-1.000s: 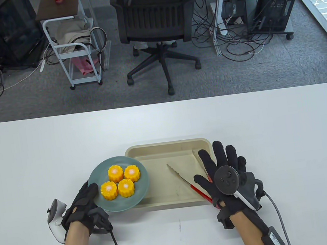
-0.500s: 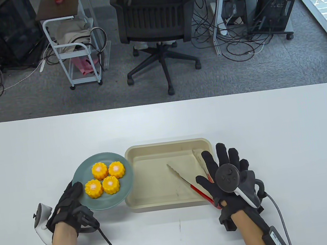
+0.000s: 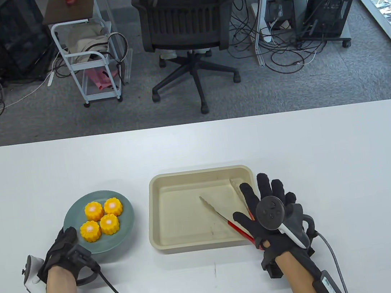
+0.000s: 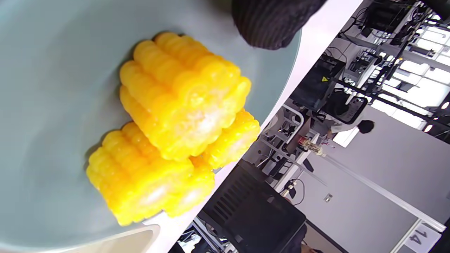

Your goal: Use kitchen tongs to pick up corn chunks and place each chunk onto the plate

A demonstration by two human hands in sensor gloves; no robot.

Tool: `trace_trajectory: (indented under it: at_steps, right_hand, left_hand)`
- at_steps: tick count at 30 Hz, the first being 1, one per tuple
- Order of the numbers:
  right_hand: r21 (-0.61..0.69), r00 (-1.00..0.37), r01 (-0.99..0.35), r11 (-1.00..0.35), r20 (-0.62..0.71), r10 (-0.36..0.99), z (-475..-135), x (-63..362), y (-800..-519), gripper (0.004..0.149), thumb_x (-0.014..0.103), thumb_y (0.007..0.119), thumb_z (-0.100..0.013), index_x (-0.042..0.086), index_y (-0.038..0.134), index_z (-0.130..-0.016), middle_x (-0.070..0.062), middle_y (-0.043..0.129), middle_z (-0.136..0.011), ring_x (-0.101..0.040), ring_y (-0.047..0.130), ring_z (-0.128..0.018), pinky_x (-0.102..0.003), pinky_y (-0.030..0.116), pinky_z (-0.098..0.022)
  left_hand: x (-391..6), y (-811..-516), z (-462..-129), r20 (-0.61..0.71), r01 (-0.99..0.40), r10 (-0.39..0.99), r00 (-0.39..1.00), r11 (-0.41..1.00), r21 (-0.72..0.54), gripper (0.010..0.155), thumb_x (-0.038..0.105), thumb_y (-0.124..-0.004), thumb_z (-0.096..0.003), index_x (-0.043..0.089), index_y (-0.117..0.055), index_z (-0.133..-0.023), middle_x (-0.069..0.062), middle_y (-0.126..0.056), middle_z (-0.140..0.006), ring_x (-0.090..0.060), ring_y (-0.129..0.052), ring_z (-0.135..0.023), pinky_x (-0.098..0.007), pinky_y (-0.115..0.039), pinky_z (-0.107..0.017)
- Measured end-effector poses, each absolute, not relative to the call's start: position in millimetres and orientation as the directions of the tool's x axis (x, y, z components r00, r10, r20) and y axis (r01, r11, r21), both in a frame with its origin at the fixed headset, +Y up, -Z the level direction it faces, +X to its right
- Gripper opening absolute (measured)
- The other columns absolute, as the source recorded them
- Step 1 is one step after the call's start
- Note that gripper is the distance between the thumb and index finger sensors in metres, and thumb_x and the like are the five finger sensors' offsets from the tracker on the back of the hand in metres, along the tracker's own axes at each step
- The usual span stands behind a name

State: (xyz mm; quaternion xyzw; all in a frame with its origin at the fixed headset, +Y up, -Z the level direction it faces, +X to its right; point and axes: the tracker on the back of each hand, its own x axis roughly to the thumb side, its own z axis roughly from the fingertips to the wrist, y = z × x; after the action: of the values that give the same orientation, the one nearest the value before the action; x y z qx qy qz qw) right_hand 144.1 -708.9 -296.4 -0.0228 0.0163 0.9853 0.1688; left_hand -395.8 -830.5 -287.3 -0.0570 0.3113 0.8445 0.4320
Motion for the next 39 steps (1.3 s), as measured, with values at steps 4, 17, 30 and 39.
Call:
trace_trajectory:
  at_steps: [4,17,30,39]
  right_hand:
    - [0.029,-0.939,-0.341,-0.94,-0.051,0.339,-297,144,-709,0.076,0.076,0.06,-0.04,0.056,0.032,-0.108,0.013,0.005,-0.125,-0.028,0.007,-0.115,-0.062,0.02,-0.078]
    - [0.043,-0.936,-0.351,-0.935,-0.051,0.349,-297,145,-710,0.075,0.076,0.06,-0.04,0.056,0.033,-0.108,0.012,0.006,-0.125,-0.028,0.007,-0.115,-0.063,0.02,-0.077]
    - [0.066,-0.941,-0.339,-0.939,-0.051,0.336,-296,143,-709,0.075,0.076,0.06,-0.04,0.055,0.035,-0.108,0.011,0.005,-0.125,-0.029,0.007,-0.115,-0.063,0.019,-0.077]
    - [0.073,-0.939,-0.342,-0.937,-0.04,0.34,-295,140,-708,0.075,0.075,0.06,-0.04,0.055,0.035,-0.108,0.01,0.007,-0.126,-0.029,0.009,-0.115,-0.063,0.02,-0.077]
  left_hand:
    - [-398,-838,-287,-0.398,-0.772,0.682,-0.613,-0.408,0.488,0.057,0.032,-0.066,-0.0535,0.031,-0.049,-0.108,-0.013,-0.07,-0.105,-0.045,-0.085,-0.091,-0.057,-0.078,-0.063]
    - [-403,-849,-288,-0.439,-0.782,0.666,-0.603,-0.386,0.49,0.058,0.031,-0.065,-0.054,0.029,-0.045,-0.109,-0.016,-0.064,-0.108,-0.05,-0.078,-0.094,-0.059,-0.074,-0.065]
    - [-406,-813,-284,-0.422,-0.854,0.819,-0.388,-0.147,0.499,0.072,0.042,-0.057,-0.0559,0.019,-0.017,-0.11,-0.023,-0.017,-0.116,-0.054,-0.038,-0.106,-0.069,-0.047,-0.071]
    - [-407,-788,-282,-0.411,-0.848,0.897,-0.166,0.082,0.523,0.071,0.044,-0.059,-0.0552,0.019,-0.023,-0.111,-0.021,-0.012,-0.115,-0.053,-0.021,-0.11,-0.074,-0.035,-0.071]
